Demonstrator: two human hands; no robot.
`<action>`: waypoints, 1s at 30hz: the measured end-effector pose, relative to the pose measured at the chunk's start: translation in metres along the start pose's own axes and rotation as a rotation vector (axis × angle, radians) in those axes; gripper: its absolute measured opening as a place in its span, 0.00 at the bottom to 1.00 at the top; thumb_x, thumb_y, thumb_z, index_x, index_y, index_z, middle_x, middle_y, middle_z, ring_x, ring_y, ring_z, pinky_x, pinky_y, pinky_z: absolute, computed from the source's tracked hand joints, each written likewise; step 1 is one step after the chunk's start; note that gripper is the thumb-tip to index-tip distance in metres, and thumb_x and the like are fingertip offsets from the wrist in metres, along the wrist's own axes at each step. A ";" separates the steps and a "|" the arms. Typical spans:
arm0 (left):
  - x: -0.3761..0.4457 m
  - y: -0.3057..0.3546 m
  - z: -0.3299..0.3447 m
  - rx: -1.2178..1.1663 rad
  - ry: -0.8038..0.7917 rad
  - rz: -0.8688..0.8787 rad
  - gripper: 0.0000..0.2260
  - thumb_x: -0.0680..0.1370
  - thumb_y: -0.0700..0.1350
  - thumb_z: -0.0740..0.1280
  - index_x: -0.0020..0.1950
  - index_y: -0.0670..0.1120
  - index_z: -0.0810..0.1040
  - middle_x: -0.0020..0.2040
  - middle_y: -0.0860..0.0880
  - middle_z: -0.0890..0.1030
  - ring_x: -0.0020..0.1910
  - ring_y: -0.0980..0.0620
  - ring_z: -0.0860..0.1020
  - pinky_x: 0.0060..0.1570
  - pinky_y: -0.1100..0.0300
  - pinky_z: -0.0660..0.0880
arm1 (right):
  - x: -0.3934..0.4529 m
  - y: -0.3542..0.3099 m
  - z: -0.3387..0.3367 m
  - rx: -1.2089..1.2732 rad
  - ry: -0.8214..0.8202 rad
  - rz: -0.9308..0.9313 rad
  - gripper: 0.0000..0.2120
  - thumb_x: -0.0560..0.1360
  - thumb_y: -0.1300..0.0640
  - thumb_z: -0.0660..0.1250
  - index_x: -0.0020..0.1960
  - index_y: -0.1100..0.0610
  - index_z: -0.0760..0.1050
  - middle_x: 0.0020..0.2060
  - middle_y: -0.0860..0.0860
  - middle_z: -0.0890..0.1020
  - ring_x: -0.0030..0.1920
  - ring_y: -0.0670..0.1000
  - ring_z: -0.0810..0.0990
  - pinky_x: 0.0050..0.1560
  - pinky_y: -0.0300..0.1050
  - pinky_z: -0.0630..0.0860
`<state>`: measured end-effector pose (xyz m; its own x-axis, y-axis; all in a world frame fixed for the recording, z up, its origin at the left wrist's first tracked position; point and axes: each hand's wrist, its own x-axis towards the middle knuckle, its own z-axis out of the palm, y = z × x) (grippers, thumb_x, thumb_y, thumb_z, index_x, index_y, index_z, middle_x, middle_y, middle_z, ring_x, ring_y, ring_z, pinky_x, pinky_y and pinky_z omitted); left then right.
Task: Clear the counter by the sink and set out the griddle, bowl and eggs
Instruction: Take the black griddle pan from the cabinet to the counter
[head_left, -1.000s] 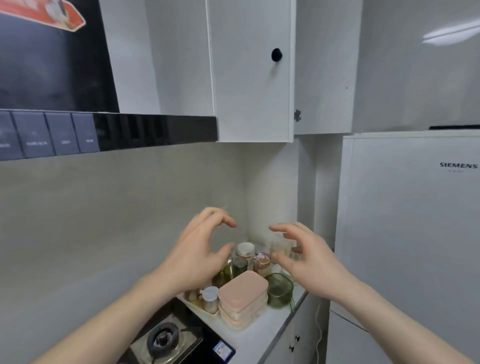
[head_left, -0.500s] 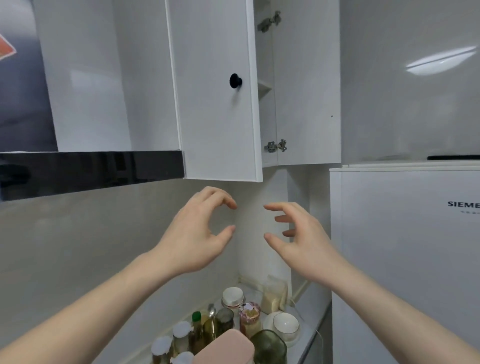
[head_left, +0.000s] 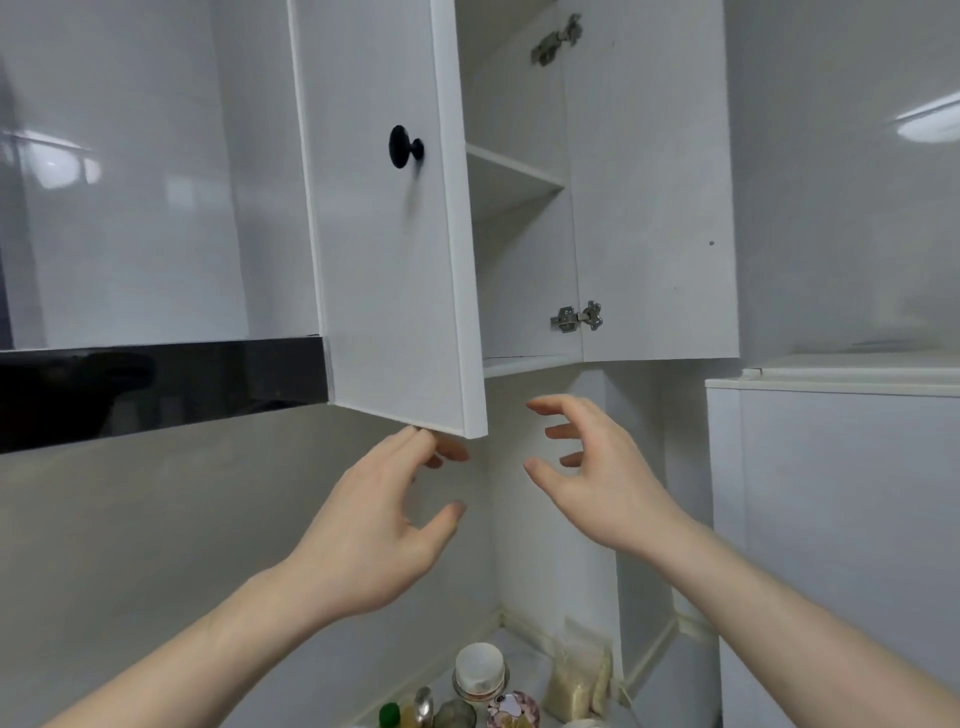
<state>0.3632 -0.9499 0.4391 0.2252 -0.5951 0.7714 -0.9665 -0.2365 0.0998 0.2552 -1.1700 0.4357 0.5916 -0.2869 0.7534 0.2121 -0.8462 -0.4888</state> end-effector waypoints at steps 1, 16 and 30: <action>0.003 -0.001 0.005 0.018 0.009 -0.023 0.16 0.75 0.49 0.74 0.60 0.59 0.74 0.57 0.65 0.76 0.58 0.62 0.75 0.56 0.63 0.73 | 0.011 0.010 0.002 0.023 -0.012 -0.013 0.23 0.76 0.54 0.70 0.69 0.42 0.70 0.64 0.36 0.72 0.61 0.38 0.74 0.58 0.41 0.77; 0.060 0.020 0.074 0.260 0.108 -0.312 0.18 0.74 0.46 0.70 0.62 0.56 0.73 0.59 0.63 0.74 0.58 0.62 0.73 0.56 0.64 0.71 | 0.155 0.097 0.054 0.167 -0.154 -0.151 0.22 0.75 0.58 0.72 0.68 0.51 0.74 0.64 0.48 0.76 0.61 0.50 0.77 0.60 0.40 0.70; 0.216 -0.052 0.093 0.559 0.175 -0.718 0.17 0.77 0.48 0.66 0.66 0.48 0.76 0.67 0.45 0.73 0.68 0.42 0.71 0.67 0.52 0.71 | 0.256 0.132 0.063 -0.029 -0.171 0.020 0.23 0.77 0.58 0.65 0.71 0.53 0.71 0.70 0.53 0.72 0.70 0.56 0.70 0.66 0.51 0.71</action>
<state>0.4732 -1.1378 0.5423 0.6814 -0.0491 0.7303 -0.3924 -0.8667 0.3079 0.4834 -1.3268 0.5370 0.7195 -0.2251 0.6570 0.1784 -0.8543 -0.4882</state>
